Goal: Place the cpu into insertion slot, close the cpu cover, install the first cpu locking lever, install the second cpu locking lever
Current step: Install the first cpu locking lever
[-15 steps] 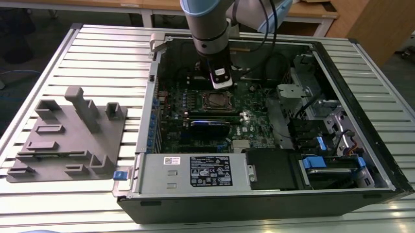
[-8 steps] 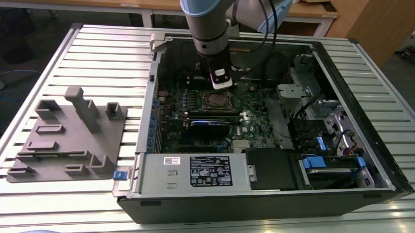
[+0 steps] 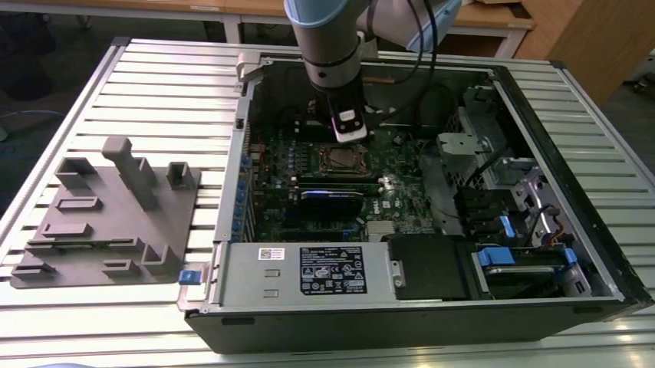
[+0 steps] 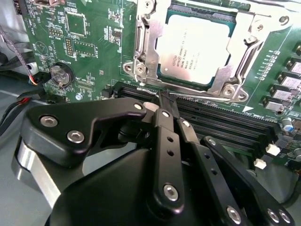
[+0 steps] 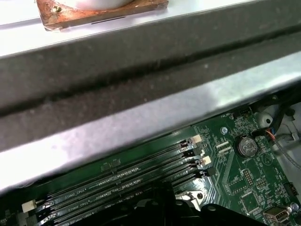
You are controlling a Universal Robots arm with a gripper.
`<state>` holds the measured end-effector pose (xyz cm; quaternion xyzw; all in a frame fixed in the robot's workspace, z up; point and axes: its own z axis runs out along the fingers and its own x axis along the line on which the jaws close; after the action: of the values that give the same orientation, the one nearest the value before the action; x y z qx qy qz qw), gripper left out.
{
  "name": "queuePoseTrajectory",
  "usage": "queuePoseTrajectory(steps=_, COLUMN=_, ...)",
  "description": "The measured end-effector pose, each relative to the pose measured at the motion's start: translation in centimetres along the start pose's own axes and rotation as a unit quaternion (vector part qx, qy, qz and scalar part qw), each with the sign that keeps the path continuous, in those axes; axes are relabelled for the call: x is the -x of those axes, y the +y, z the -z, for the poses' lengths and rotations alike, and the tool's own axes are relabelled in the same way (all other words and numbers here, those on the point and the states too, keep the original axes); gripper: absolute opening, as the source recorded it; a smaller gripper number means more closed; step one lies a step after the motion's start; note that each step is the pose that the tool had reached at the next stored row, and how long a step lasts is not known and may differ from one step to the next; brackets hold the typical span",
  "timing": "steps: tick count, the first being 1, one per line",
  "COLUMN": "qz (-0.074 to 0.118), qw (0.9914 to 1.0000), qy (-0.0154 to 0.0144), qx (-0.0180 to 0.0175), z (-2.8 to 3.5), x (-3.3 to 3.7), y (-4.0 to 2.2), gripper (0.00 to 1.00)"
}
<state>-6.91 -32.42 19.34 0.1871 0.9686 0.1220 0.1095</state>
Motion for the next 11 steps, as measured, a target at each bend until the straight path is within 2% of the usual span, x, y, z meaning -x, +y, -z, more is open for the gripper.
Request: queuePoseTrajectory(steps=11, qz=0.001, qw=0.99999, qy=-0.0013, qx=-0.0033, z=-0.31, x=0.00, y=-0.11, gripper=0.11)
